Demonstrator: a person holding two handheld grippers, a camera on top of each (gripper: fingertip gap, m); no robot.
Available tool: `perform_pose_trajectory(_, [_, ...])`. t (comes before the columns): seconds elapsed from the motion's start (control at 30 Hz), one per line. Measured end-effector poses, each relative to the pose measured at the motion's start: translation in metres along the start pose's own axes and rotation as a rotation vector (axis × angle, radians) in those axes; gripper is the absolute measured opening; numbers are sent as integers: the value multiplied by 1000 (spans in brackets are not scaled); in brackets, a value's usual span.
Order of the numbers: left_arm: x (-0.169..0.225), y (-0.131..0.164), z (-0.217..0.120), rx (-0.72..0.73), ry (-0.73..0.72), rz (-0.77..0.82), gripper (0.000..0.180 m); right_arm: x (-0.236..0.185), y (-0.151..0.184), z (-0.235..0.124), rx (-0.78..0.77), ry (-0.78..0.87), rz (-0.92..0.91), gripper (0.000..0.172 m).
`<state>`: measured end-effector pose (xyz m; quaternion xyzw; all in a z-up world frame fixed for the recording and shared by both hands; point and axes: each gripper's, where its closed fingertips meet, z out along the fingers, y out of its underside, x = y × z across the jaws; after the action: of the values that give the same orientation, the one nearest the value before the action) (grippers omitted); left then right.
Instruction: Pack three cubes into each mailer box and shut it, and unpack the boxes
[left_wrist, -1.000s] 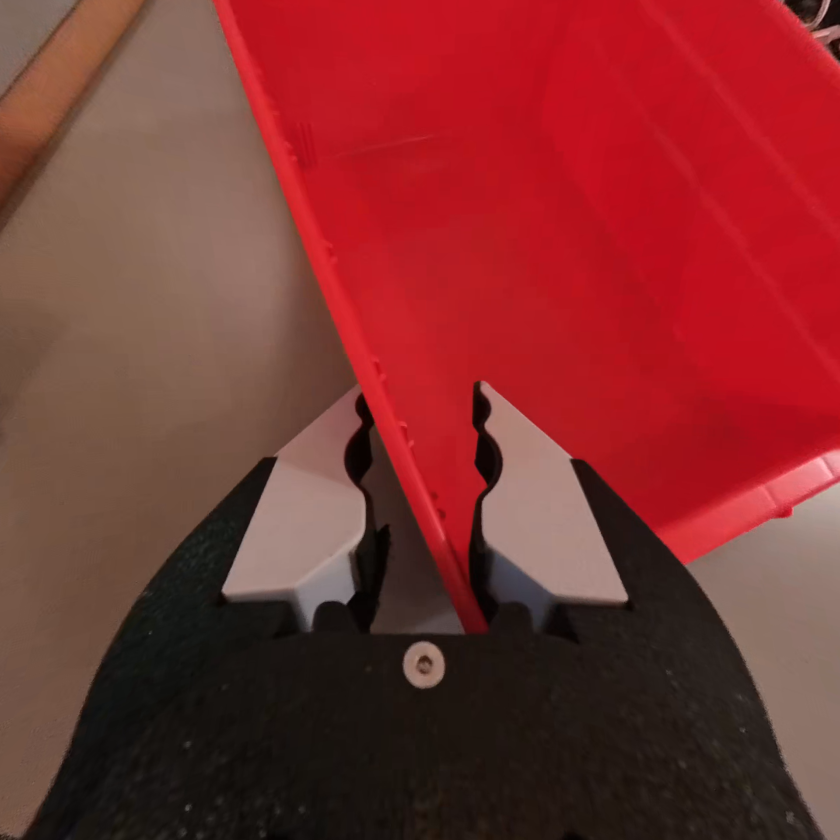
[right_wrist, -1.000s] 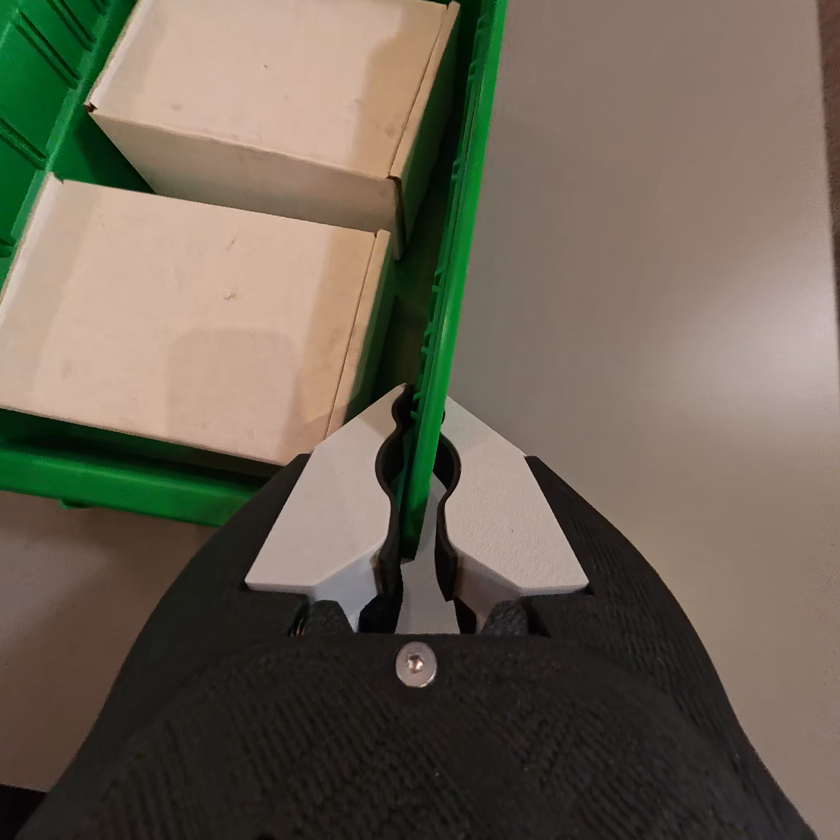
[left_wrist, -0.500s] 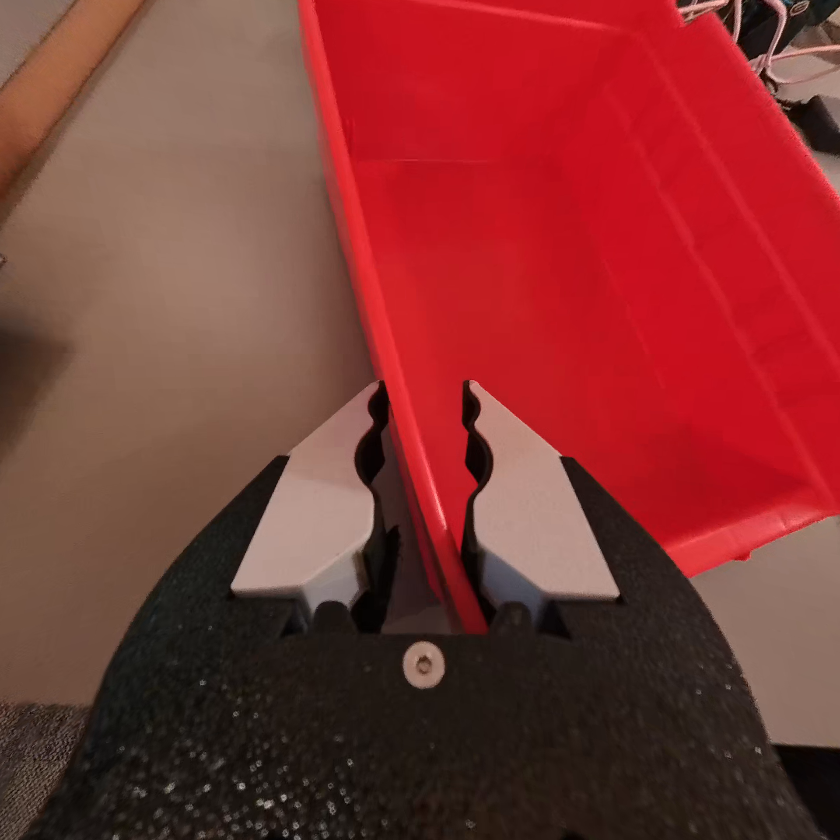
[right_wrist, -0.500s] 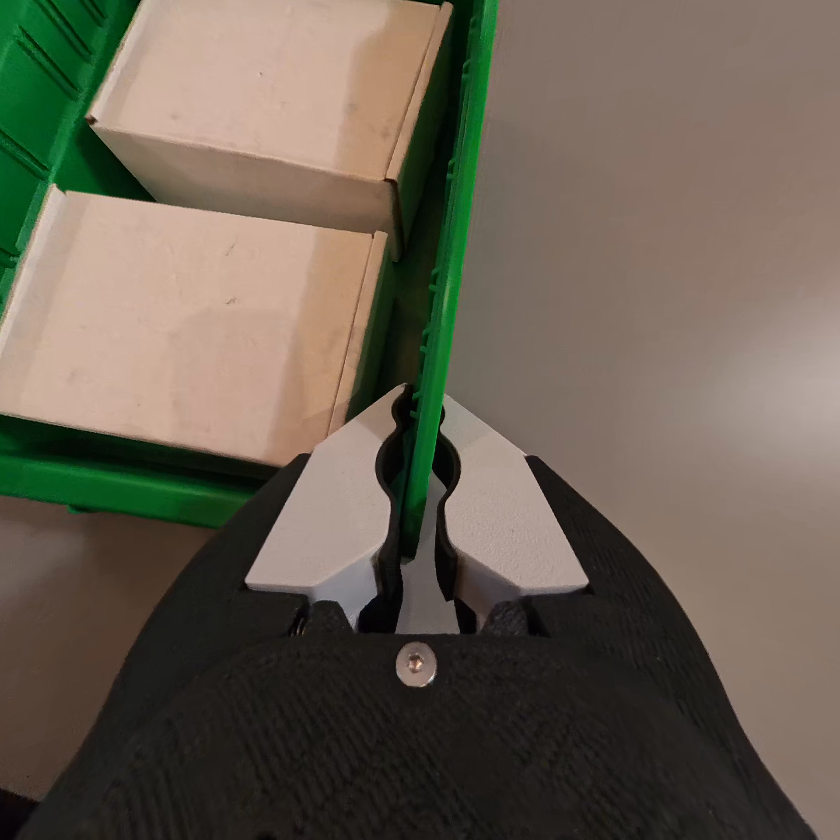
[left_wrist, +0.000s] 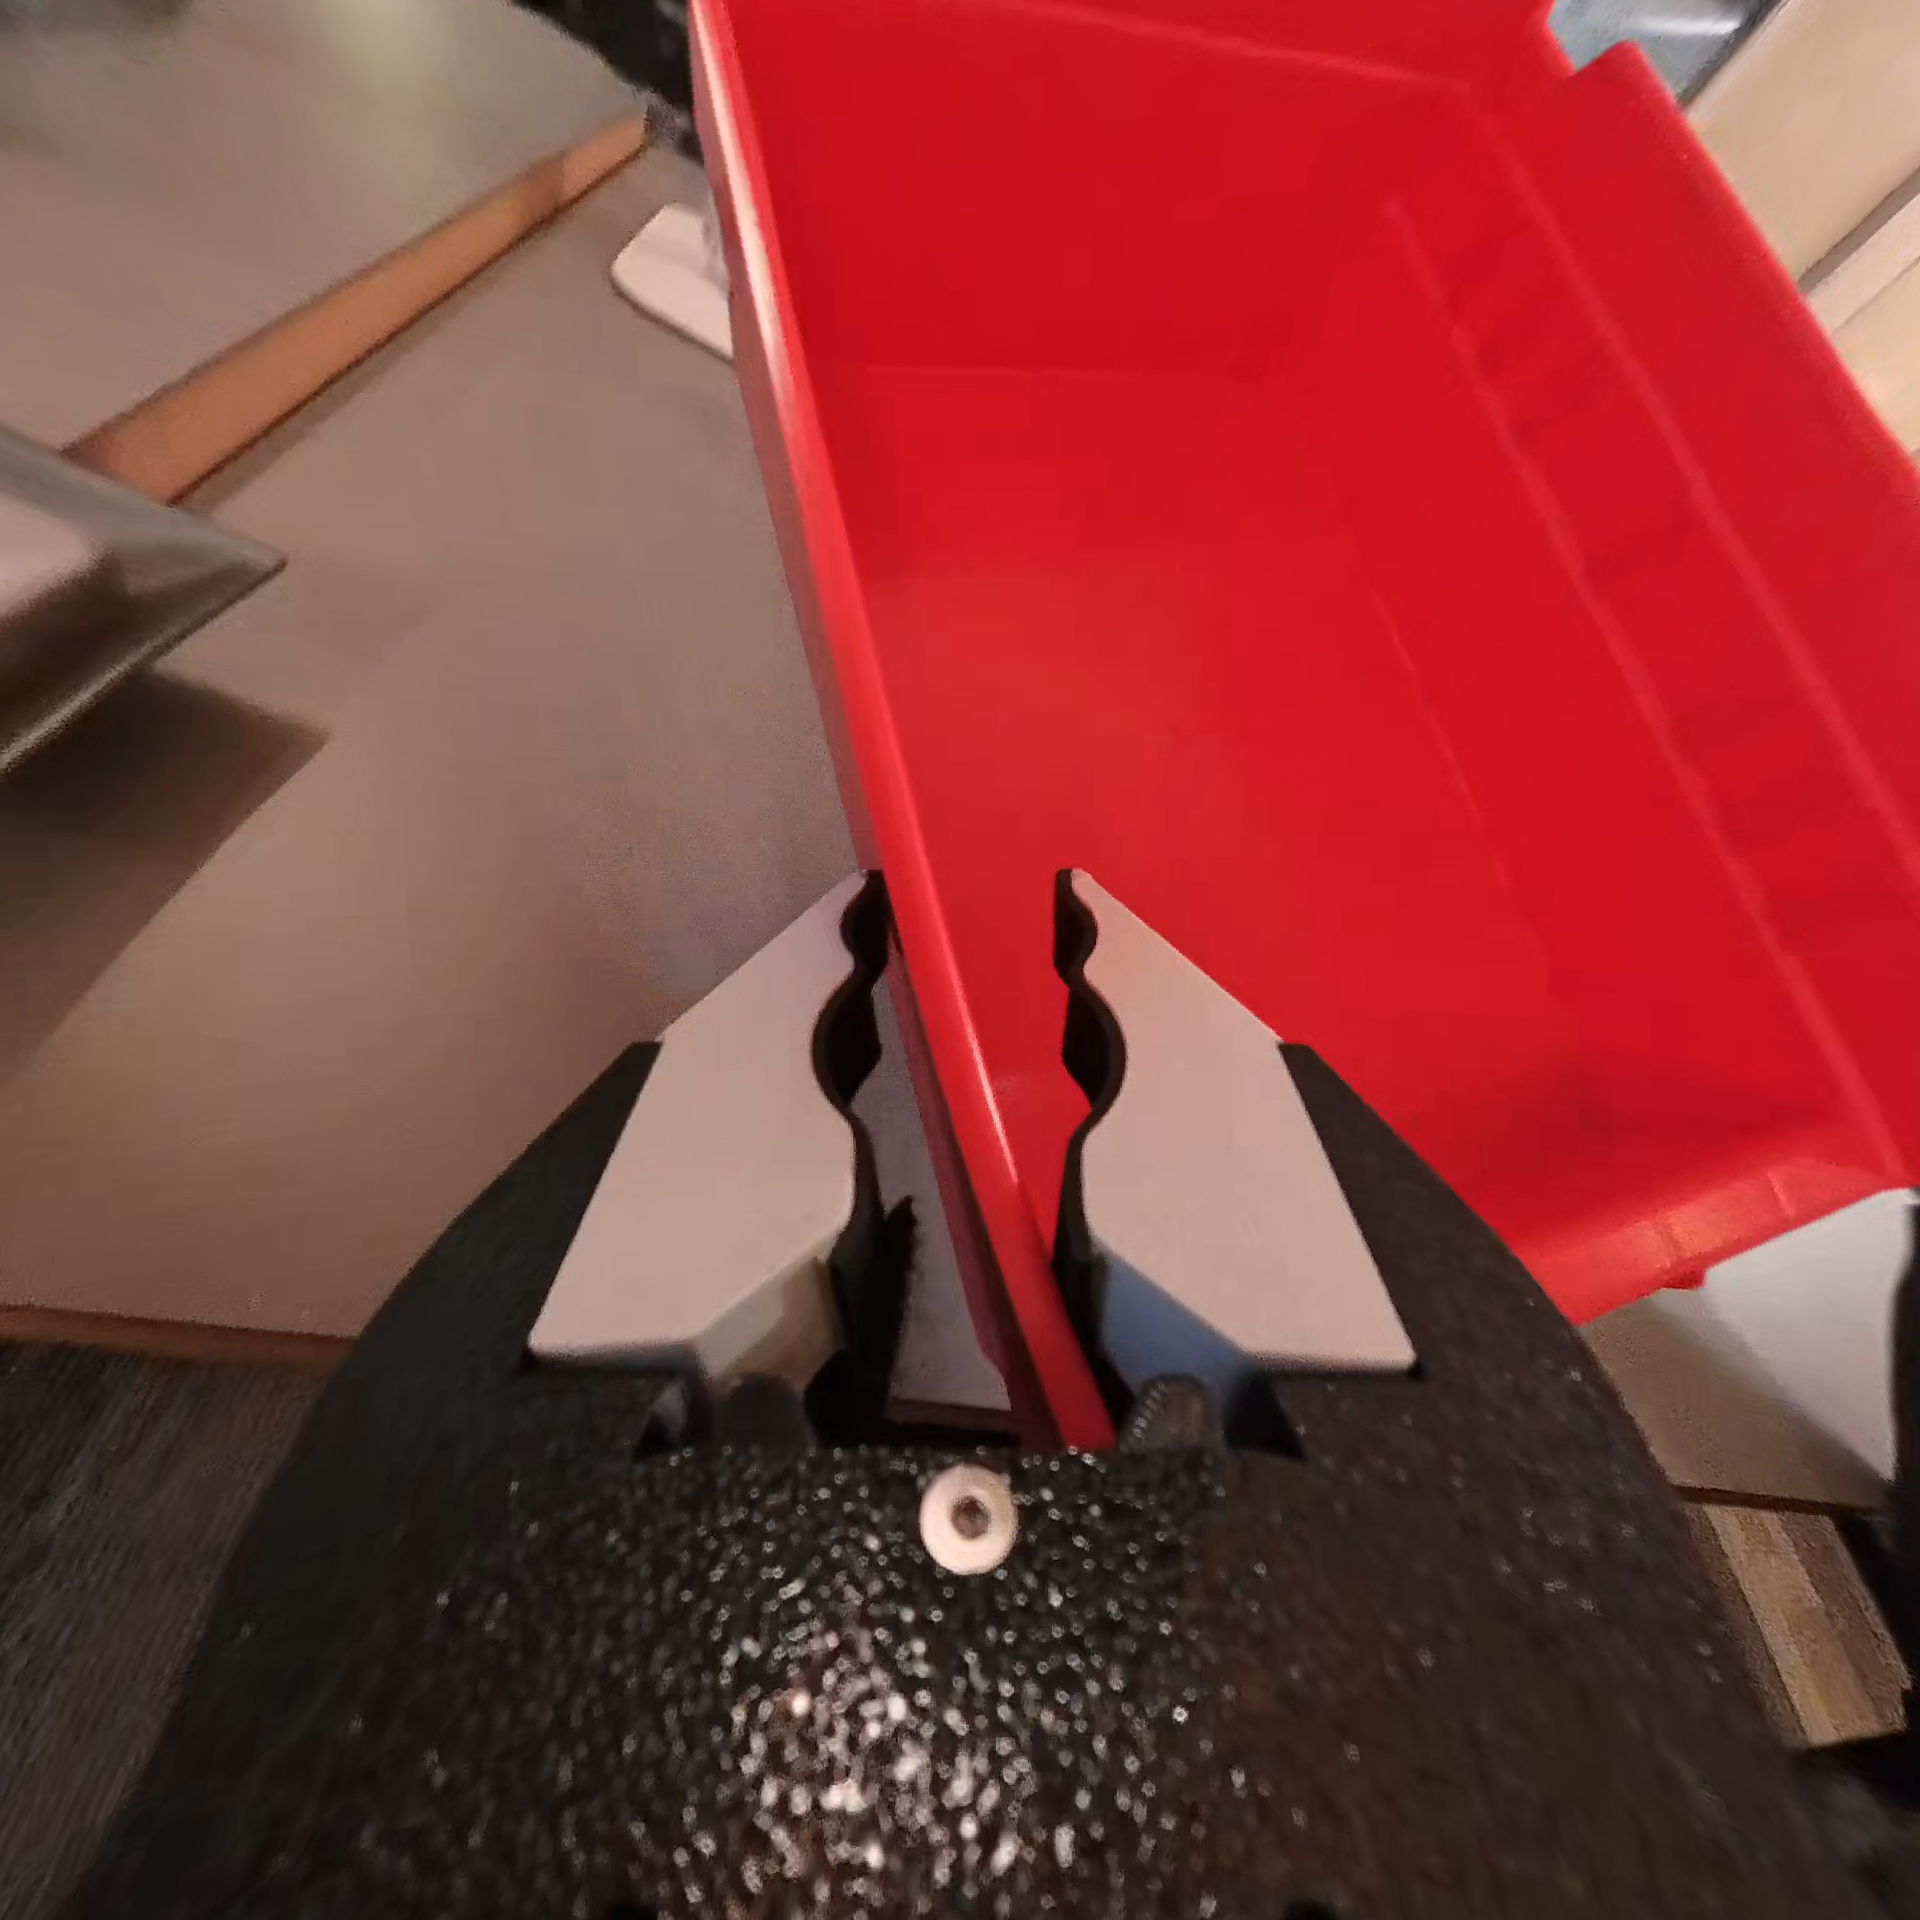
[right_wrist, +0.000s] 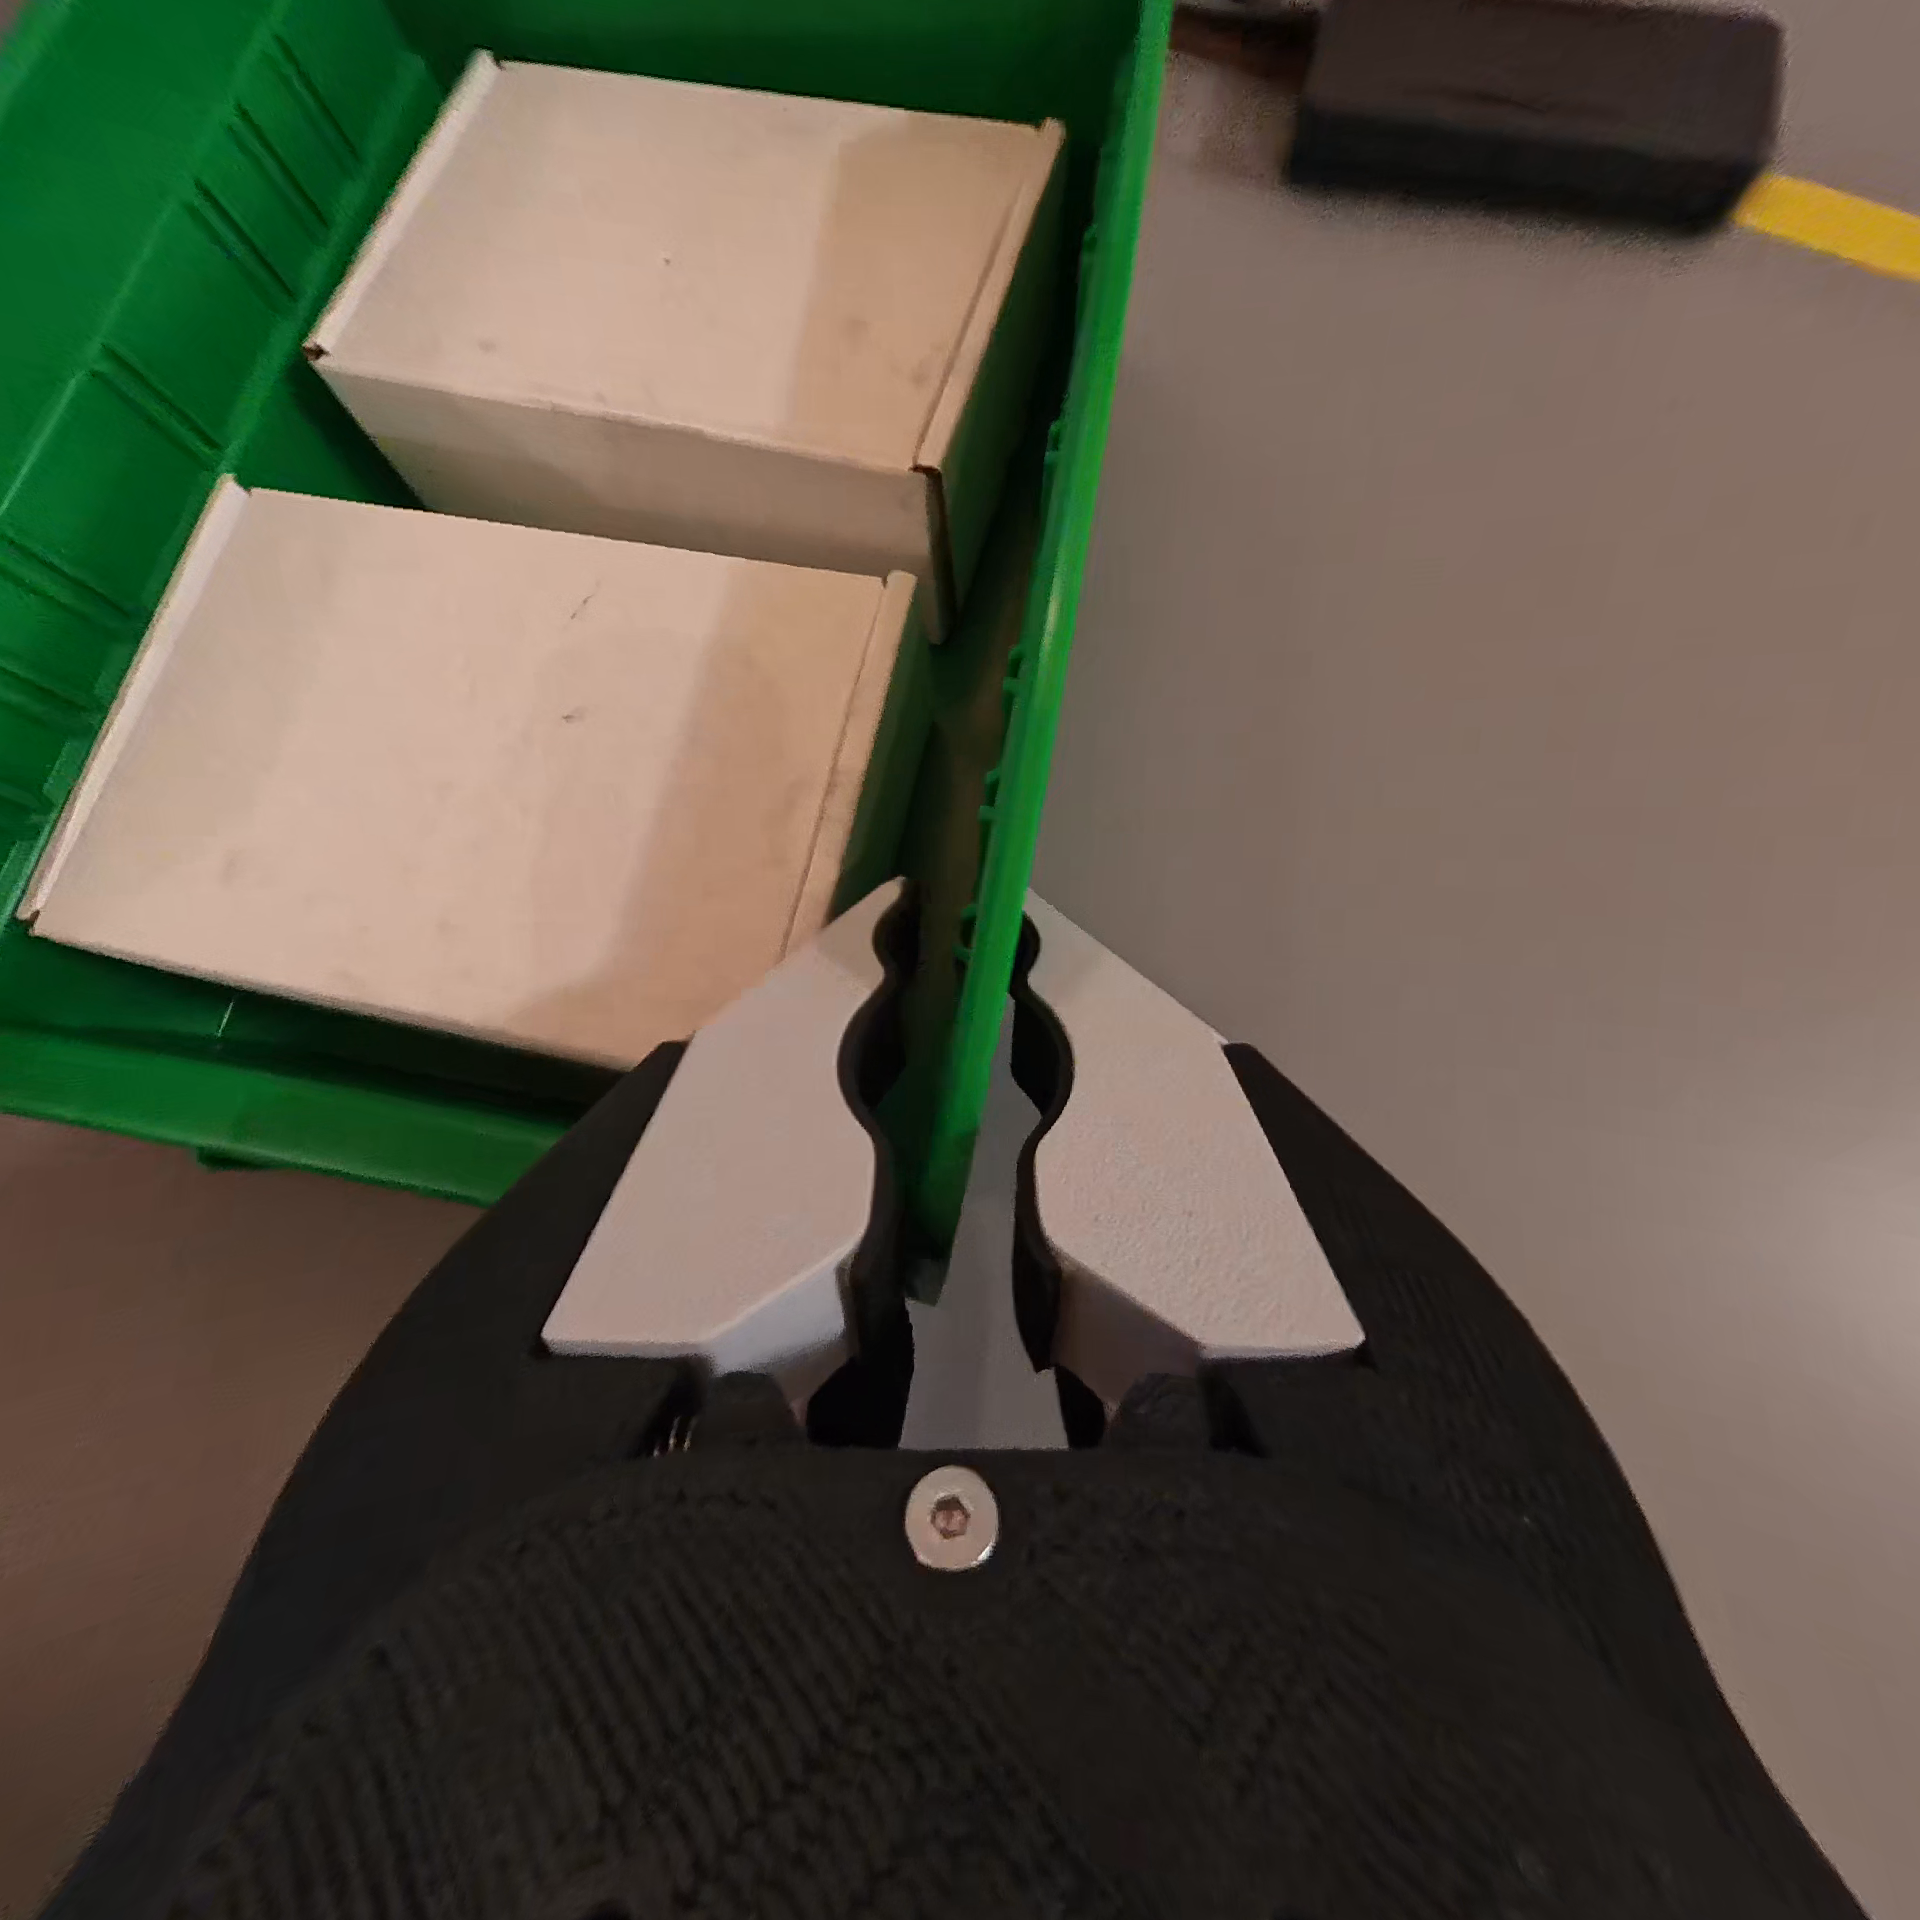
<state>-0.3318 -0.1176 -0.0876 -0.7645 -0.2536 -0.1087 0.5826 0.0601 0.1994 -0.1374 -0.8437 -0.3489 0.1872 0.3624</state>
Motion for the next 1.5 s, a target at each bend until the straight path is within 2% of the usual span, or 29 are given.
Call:
perform_pose_trajectory(0.03, [8, -6, -3, 18, 15, 12, 31, -15, -6, 6, 16, -9, -19, 20])
perform_pose_trajectory(0.17, [45, -31, -7, 85, 77, 78, 31, -72, -29, 25, 109, -37, -129, 31])
perform_pose_trajectory(0.23, [67, -39, -5, 111, 119, 106, 31, -95, -39, 22, 195, -49, -218, 56])
perform_pose_trajectory(0.33, [102, -40, 2, 115, 215, 117, 31, -98, -55, -5, 382, -8, -296, 73])
perform_pose_trajectory(0.43, [146, -31, 15, 61, 351, 123, 30, -54, -65, -48, 595, 134, -332, 76])
perform_pose_trajectory(0.53, [201, -18, 34, -2, 485, 176, 30, 14, -52, -97, 760, 340, -301, 75])
perform_pose_trajectory(0.6, [242, -6, 50, -55, 562, 227, 30, 61, -28, -131, 816, 499, -317, 74])
perform_pose_trajectory(0.7, [302, 21, 79, -161, 659, 318, 30, 136, 20, -194, 844, 820, -321, 68])
perform_pose_trajectory(0.8, [360, 57, 112, -282, 689, 455, 30, 184, 57, -257, 927, 999, -208, 66])
perform_pose_trajectory(0.9, [409, 103, 146, -391, 677, 630, 30, 210, 86, -281, 1002, 988, -64, 51])
perform_pose_trajectory(1.0, [444, 149, 178, -482, 659, 778, 30, 224, 99, -296, 1098, 943, 86, 50])
perform_pose_trajectory(1.1, [466, 181, 203, -537, 627, 858, 31, 227, 106, -308, 1157, 950, 114, 48])
perform_pose_trajectory(1.23, [478, 204, 230, -586, 587, 844, 32, 227, 106, -296, 1155, 823, 158, 42])
perform_pose_trajectory(1.37, [483, 221, 253, -600, 565, 726, 34, 227, 106, -296, 1161, 815, 165, 42])
perform_pose_trajectory(1.5, [483, 241, 264, -606, 566, 614, 37, 221, 100, -281, 1129, 700, 158, 34])
